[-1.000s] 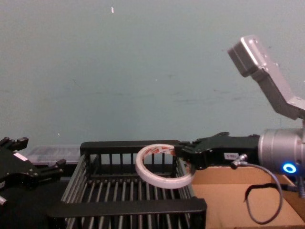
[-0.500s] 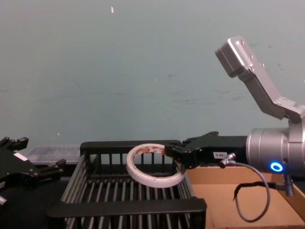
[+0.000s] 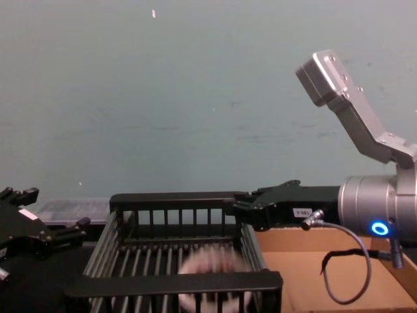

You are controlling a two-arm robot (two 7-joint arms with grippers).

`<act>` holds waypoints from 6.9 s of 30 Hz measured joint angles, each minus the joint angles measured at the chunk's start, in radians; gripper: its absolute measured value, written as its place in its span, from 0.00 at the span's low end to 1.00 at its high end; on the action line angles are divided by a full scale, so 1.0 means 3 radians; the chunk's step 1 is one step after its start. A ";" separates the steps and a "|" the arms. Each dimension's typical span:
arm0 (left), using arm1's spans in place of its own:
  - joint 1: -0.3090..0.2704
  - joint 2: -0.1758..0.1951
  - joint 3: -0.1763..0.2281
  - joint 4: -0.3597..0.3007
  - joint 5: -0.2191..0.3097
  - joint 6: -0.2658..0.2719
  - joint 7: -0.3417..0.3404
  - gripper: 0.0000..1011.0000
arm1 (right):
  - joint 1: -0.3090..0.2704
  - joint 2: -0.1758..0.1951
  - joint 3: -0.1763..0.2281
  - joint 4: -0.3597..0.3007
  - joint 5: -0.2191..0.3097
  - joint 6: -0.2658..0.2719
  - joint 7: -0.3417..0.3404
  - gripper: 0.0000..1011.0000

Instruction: Pick up the white tape and place it into the black box , Pick up the silver tape and place it into the brown box.

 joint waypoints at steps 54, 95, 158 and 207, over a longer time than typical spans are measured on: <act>0.0000 0.0000 0.0000 0.0000 0.0000 0.0000 0.0000 0.99 | -0.0625 0.0549 0.0302 -0.1028 0.0159 0.0186 -0.0109 0.99; 0.0000 0.0000 0.0000 0.0000 0.0000 0.0000 0.0000 0.99 | -0.1216 0.1211 0.0019 -0.1746 0.0430 0.0755 0.0098 0.99; 0.0000 0.0000 0.0000 0.0000 0.0000 0.0000 0.0000 0.99 | -0.1028 0.1093 -0.0260 -0.1382 0.0329 0.0879 0.0185 0.99; 0.0000 0.0000 0.0000 0.0000 0.0000 0.0000 0.0000 0.99 | -0.1039 0.1109 -0.0252 -0.1400 0.0329 0.0835 0.0186 0.15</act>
